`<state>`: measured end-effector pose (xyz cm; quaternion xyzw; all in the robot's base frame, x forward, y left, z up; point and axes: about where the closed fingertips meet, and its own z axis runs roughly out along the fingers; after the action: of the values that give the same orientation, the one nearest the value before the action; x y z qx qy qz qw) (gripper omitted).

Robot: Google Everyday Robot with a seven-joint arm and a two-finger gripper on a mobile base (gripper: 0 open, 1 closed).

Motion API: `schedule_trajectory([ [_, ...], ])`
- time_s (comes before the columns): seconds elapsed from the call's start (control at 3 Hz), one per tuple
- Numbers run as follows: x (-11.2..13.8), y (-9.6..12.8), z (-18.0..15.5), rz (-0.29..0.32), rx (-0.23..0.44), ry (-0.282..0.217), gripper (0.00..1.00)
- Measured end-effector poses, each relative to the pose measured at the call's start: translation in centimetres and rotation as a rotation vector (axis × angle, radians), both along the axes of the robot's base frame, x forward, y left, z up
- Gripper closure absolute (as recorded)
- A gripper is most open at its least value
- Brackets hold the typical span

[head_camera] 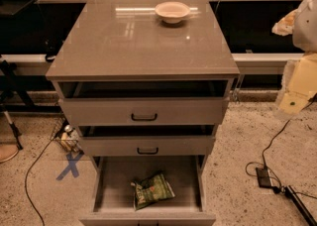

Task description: Pick green jalapeno chip bag from bottom drawer and place on counter

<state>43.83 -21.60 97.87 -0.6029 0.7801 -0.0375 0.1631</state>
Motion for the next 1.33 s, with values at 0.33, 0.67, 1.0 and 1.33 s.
schedule_trajectory([
  [0.33, 0.0, 0.0, 0.0, 0.000, 0.000, 0.000, 0.00],
  [0.67, 0.1, -0.5, -1.5, -0.023, 0.064, 0.006, 0.00],
  [1.0, 0.7, -0.9, -7.1, -0.061, 0.207, 0.053, 0.00],
  [1.33, 1.6, -0.4, -13.9, -0.119, 0.364, 0.096, 0.00],
])
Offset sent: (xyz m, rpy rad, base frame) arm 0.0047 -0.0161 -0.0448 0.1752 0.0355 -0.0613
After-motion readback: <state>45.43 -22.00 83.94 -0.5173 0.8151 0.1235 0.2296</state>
